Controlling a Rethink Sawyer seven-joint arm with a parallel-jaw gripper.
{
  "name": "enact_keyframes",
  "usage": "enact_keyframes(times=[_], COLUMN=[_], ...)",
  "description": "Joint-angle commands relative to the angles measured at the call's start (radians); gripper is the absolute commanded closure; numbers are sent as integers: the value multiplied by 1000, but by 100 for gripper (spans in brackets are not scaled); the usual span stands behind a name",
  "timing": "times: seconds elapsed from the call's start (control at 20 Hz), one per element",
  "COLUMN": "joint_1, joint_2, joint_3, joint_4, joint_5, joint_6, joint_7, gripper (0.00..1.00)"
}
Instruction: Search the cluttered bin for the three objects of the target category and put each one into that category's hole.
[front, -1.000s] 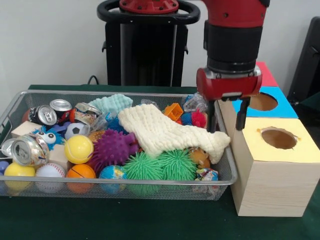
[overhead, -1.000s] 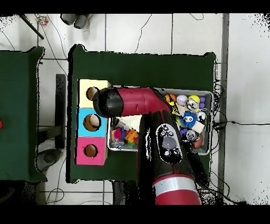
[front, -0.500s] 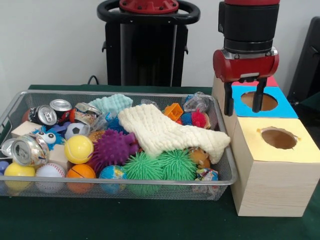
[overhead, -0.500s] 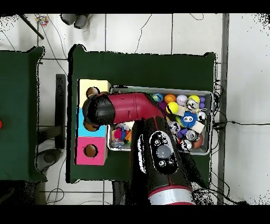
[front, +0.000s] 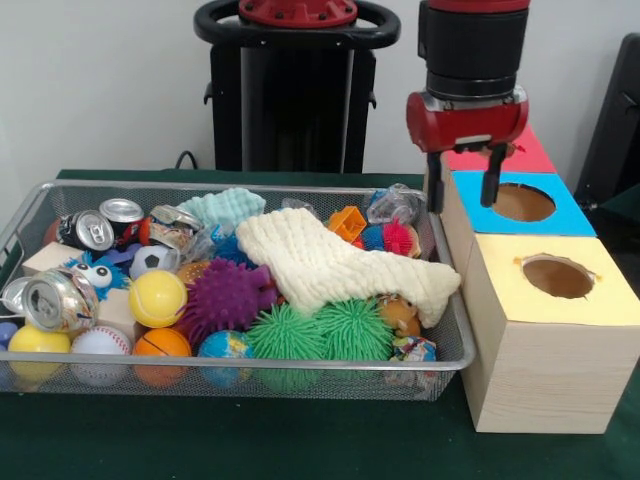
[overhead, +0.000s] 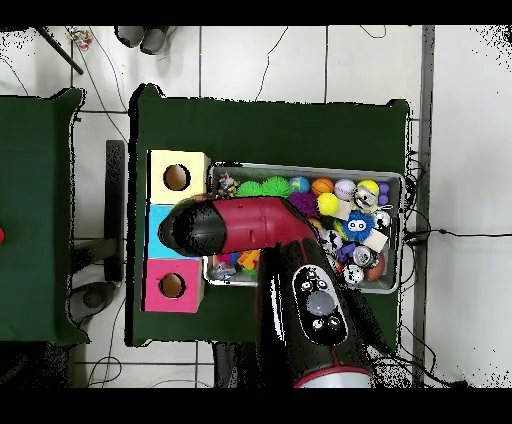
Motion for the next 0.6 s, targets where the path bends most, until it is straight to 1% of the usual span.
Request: enact_keyframes(times=[0.05, 0.25, 0.5, 0.6], joint_1=[-89, -127, -124, -115], joint_2=[-129, -182, -228, -230], joint_3=[54, 89, 107, 108], joint_4=[244, 340, 425, 437], joint_5=[18, 1, -7, -4], joint_6=[0, -39, -77, -85], joint_7=[33, 1, 21, 36], gripper=[0, 0, 0, 0])
